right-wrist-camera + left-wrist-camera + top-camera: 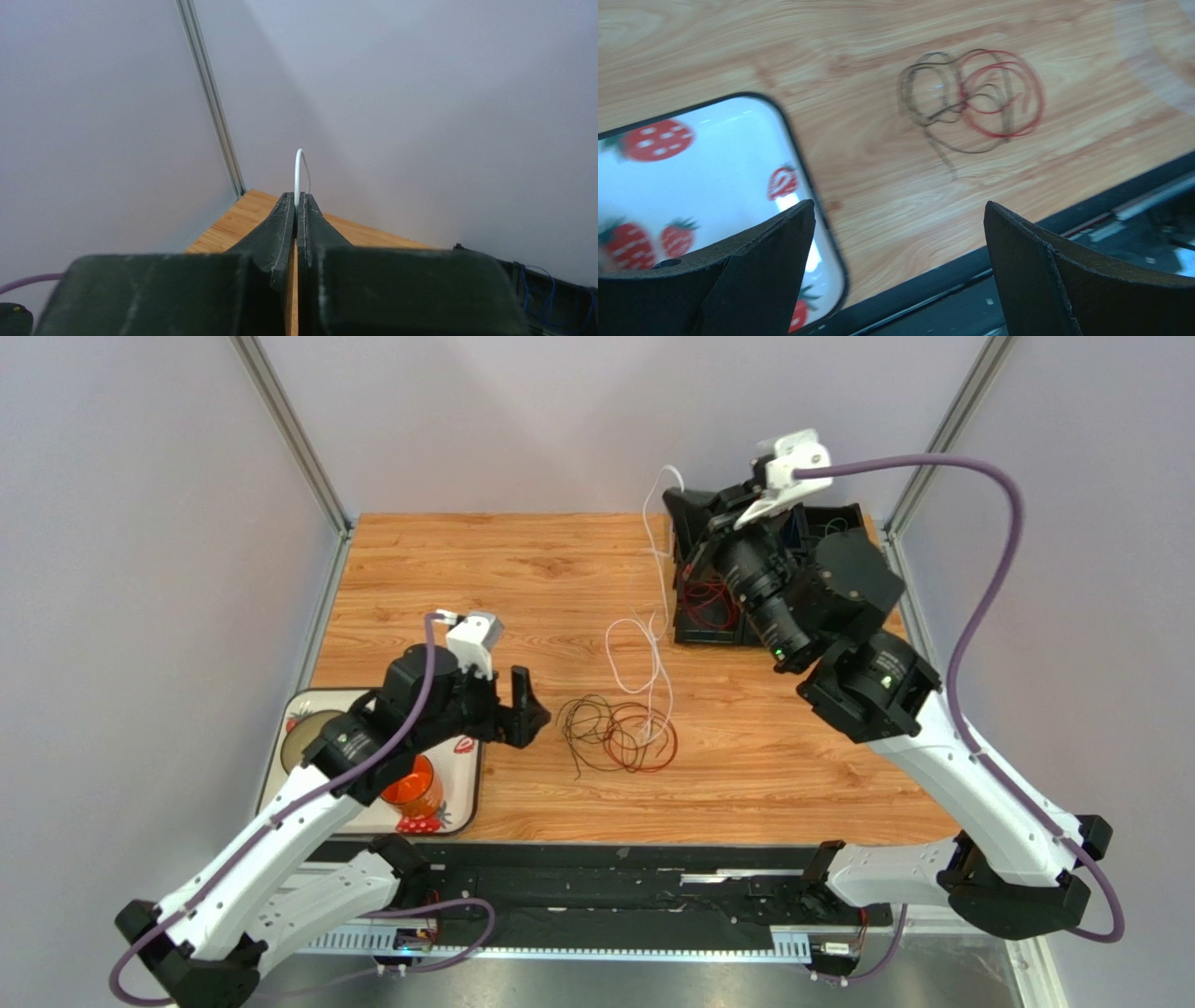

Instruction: Untangle the cables

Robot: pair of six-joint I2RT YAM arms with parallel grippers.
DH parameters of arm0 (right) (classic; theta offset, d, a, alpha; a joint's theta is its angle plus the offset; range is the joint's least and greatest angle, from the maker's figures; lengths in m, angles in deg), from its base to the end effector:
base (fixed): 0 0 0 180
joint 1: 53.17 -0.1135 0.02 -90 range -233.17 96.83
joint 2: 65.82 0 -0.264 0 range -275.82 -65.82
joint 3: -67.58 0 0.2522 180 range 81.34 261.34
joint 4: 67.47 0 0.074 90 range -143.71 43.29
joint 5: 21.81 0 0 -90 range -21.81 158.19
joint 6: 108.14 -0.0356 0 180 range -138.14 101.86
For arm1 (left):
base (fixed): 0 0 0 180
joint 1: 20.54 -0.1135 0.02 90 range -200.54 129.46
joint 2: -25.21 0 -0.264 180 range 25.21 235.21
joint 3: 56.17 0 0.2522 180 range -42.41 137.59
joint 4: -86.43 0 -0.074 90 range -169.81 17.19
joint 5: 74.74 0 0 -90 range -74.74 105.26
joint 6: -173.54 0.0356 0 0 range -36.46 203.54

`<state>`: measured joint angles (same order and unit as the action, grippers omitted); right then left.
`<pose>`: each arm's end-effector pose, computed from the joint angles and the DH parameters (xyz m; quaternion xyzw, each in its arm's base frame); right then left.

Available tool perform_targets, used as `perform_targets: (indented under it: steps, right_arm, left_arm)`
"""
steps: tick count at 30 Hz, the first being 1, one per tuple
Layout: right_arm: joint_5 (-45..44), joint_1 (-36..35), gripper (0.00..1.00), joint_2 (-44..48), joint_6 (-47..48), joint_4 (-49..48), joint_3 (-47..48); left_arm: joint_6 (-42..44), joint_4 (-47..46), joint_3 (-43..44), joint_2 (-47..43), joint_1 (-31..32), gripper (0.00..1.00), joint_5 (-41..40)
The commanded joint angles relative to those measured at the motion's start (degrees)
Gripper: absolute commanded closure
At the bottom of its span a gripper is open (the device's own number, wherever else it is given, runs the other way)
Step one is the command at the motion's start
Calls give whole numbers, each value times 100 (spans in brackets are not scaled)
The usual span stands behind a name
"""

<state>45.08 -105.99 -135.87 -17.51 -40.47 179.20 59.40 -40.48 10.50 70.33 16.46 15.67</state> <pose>0.1452 0.1684 0.5559 -0.1280 0.6066 0.2309 0.7499 0.1290 -0.0975 0.3359 0.0995 0.8670 -0.2510 0.4189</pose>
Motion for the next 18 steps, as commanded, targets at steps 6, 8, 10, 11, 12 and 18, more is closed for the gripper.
perform_targets:
  steps: [6,8,10,11,12,18]
  right_arm:
    - [-483,-27,100,658,-572,162,-1198]
    - [-536,-27,100,693,-581,153,-1243]
    - [-528,-27,100,720,-607,179,-1261]
    - [-519,-27,100,737,-616,197,-1261]
    - [-501,-27,100,746,-616,223,-1261]
    - [-519,-27,100,860,-590,338,-1261]
  left_arm:
    - [-565,-2059,202,1163,879,2,601]
    - [-636,-2184,264,1367,1169,3,479]
    - [-610,-2280,343,1604,1397,4,338]
    - [-566,-2298,369,1666,1459,4,181]
    - [-487,-2316,422,1771,1521,4,92]
    - [75,-2650,676,2254,1688,4,-198]
